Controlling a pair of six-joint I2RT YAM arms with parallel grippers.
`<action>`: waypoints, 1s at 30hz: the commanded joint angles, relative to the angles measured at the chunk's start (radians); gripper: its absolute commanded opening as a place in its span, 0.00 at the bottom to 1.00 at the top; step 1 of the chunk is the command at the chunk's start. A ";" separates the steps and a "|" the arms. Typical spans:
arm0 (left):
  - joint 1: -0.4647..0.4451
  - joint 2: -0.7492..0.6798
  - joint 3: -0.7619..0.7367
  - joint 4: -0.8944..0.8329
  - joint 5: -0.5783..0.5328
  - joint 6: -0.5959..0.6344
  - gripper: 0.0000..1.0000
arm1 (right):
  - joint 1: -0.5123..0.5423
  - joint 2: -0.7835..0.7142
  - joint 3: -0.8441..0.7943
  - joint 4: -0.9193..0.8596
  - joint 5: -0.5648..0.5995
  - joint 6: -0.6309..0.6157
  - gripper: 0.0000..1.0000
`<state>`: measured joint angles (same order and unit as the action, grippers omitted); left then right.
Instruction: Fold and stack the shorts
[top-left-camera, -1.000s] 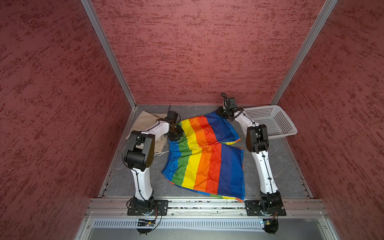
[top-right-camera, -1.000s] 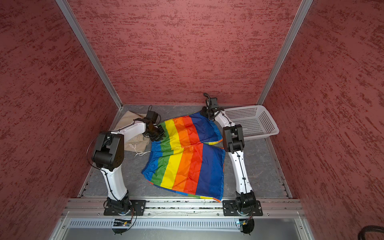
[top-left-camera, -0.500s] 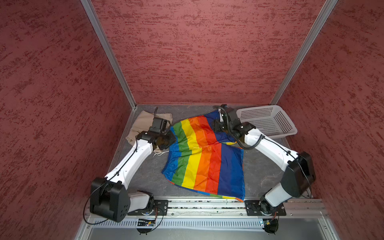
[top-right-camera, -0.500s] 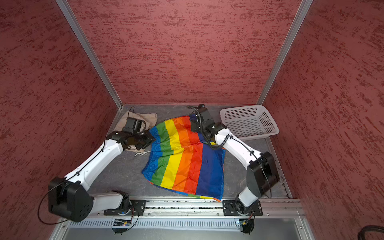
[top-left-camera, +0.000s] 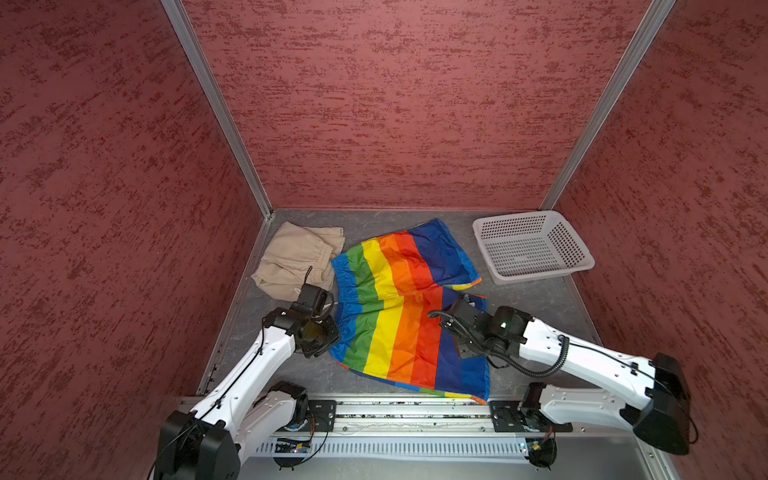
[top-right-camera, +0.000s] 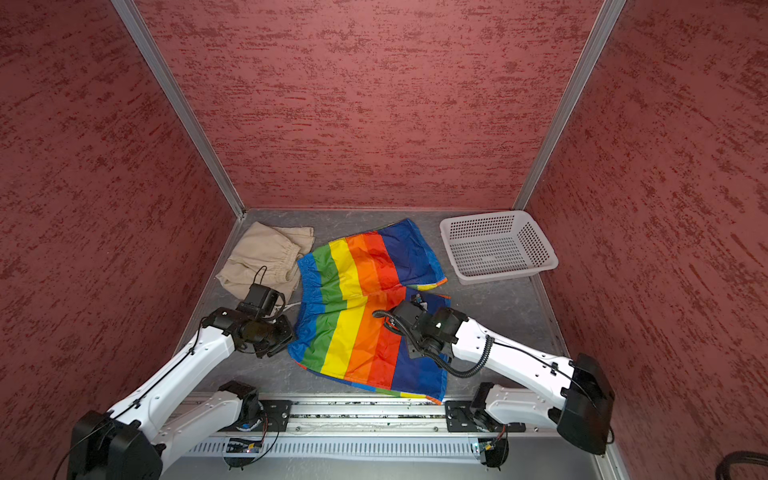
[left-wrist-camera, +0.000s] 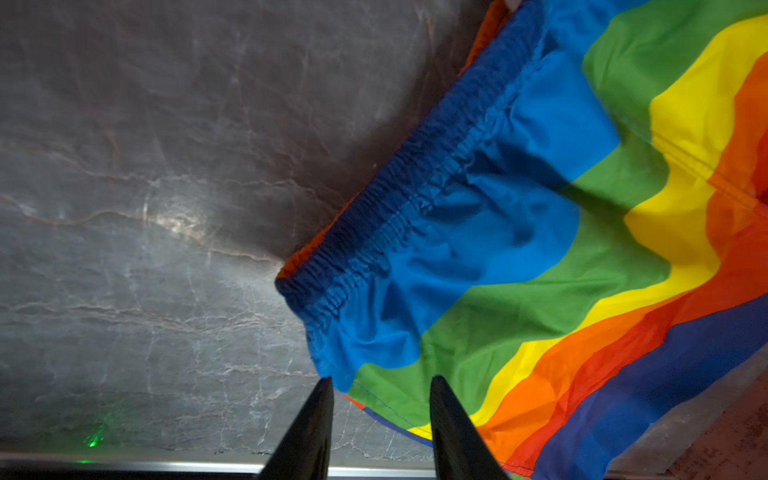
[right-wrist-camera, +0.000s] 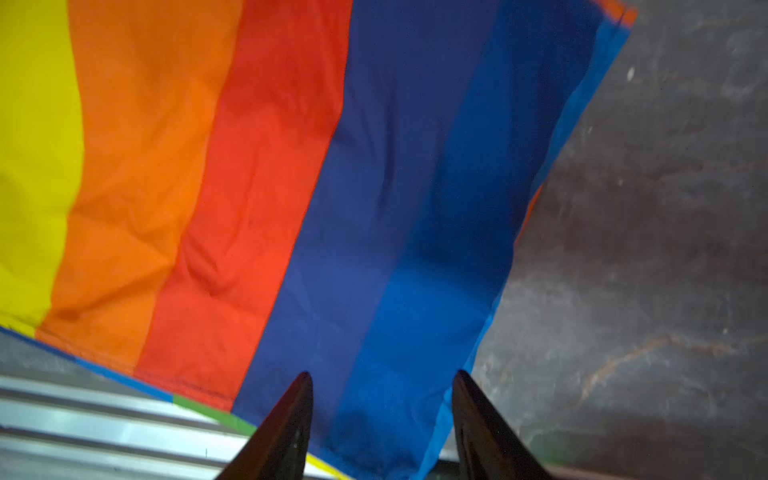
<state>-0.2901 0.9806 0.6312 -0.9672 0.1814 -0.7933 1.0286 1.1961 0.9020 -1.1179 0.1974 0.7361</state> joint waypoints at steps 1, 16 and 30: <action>-0.030 0.017 -0.015 -0.043 -0.005 -0.021 0.43 | 0.099 0.052 -0.003 -0.164 -0.052 0.092 0.55; -0.065 0.210 -0.103 0.116 -0.021 -0.036 0.35 | 0.243 0.135 -0.048 -0.205 -0.217 0.018 0.61; -0.044 0.286 -0.123 0.182 -0.013 -0.033 0.00 | 0.288 0.149 -0.046 -0.216 -0.287 0.016 0.63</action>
<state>-0.3458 1.2316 0.5510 -0.8700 0.2035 -0.8364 1.3052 1.3350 0.8589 -1.3373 -0.0650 0.7403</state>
